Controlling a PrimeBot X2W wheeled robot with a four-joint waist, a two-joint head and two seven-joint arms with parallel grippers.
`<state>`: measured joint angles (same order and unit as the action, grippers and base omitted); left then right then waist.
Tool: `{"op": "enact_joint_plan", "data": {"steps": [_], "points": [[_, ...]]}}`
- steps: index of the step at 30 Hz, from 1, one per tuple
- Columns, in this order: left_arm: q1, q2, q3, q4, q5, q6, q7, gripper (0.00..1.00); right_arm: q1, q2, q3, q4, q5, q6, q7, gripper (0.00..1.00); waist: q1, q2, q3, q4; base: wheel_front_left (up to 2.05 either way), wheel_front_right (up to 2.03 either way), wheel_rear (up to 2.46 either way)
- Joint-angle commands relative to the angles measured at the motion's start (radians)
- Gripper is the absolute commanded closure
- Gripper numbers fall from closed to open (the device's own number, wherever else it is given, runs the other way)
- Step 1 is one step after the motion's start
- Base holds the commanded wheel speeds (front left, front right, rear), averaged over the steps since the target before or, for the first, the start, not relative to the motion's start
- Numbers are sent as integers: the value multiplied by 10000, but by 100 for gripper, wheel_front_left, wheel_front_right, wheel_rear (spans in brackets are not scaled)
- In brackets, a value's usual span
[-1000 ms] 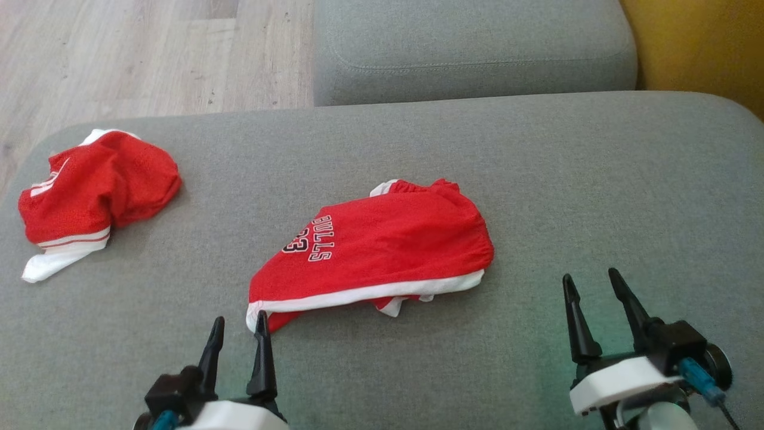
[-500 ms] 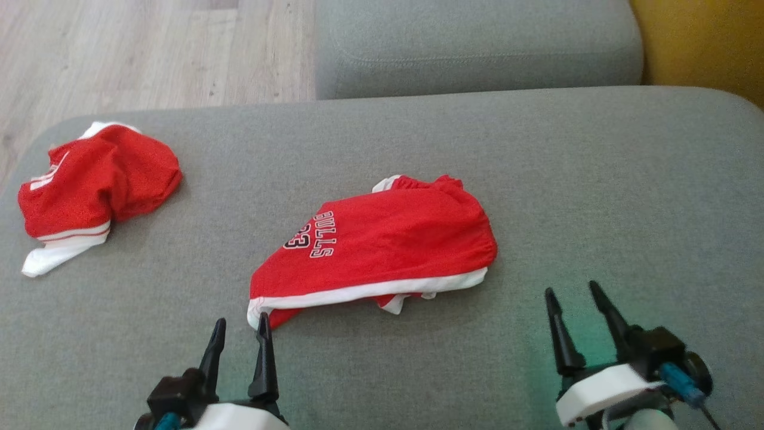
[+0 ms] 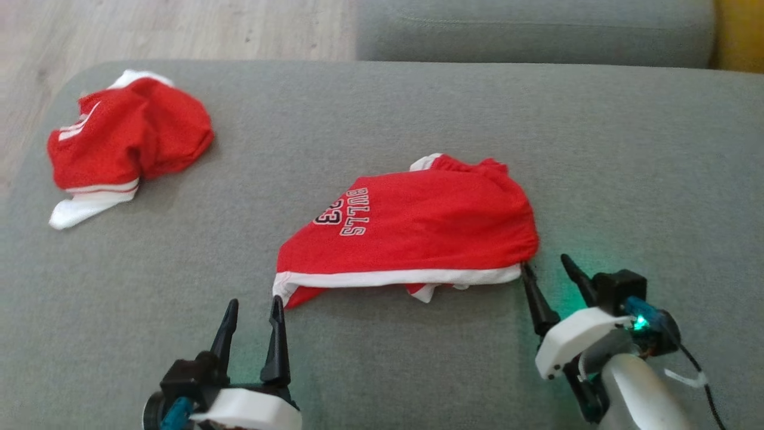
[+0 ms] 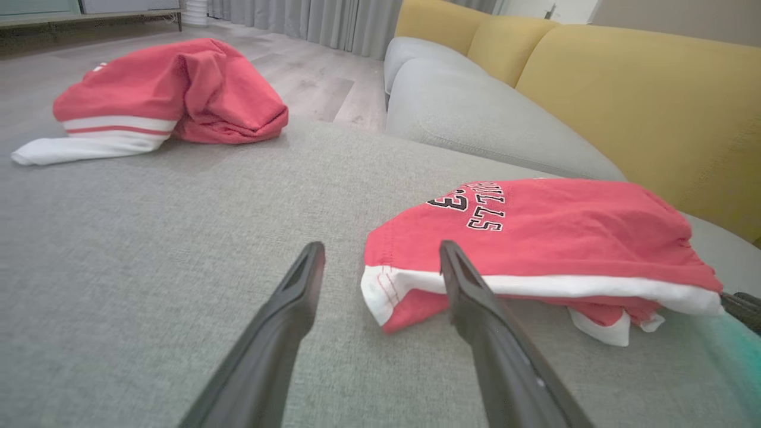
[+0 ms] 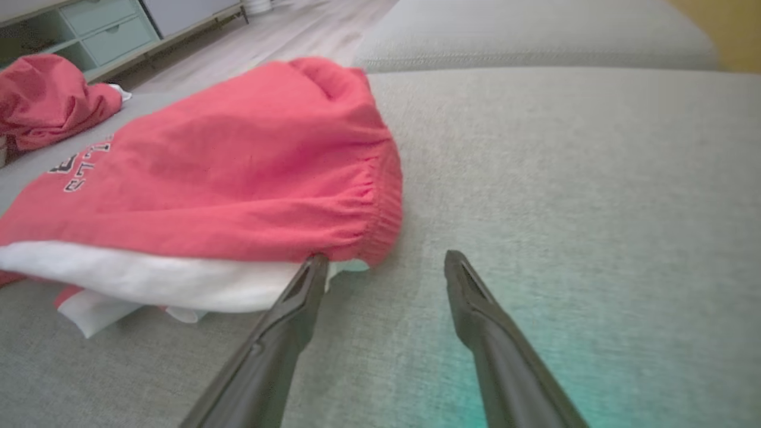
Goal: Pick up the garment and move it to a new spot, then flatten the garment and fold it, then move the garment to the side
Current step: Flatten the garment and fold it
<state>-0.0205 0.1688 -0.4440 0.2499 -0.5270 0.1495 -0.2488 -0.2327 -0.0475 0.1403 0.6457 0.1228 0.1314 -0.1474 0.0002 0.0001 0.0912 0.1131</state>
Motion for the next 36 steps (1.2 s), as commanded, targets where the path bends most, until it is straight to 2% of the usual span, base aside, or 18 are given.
{"op": "enact_joint_plan", "data": {"steps": [1,17,18,19,21,23,24,26,32,36], "points": [[-439,-10,285,-271,64,3,-69,0,-506,-28,461,51,209,-7,39,0,-2,-1,148,221,0,0,0],[-489,-87,201,-104,109,-42,-98,0,-1698,-28,1477,1784,1189,-7,-511,0,-2,-1,284,537,0,0,0],[-483,-86,206,-110,109,-33,-99,0,-1735,-28,1509,1812,1179,-7,-582,6,-2,-1,291,521,0,0,0],[-477,-85,213,-117,109,-25,-101,0,-1758,-28,1530,1830,1168,-7,-649,18,-2,-1,298,503,0,0,0],[-468,-83,232,-129,108,-6,-103,0,-1765,-28,1549,1799,1176,-7,-782,50,-2,-1,308,454,0,0,0],[-460,-80,250,-138,102,3,-106,0,-1733,-28,1594,1731,1236,-7,-865,65,-2,-1,317,387,0,0,0],[-462,-81,254,-139,98,2,-107,0,-1712,-28,1628,1690,1274,-7,-893,85,-2,-1,321,354,0,0,0],[-472,-85,257,-133,89,-8,-108,0,-1689,-28,1703,1606,1316,-7,-938,100,-2,-1,329,285,0,0,0],[-586,-116,95,69,19,-193,12,0,-1630,-28,1596,1252,1108,-7,-1037,100,-2,-1,338,123,0,0,0],[-897,-259,-45,694,-254,-392,557,0,-1429,-28,1459,902,853,-7,-1056,100,-2,-1,328,-20,0,0,0]]}}
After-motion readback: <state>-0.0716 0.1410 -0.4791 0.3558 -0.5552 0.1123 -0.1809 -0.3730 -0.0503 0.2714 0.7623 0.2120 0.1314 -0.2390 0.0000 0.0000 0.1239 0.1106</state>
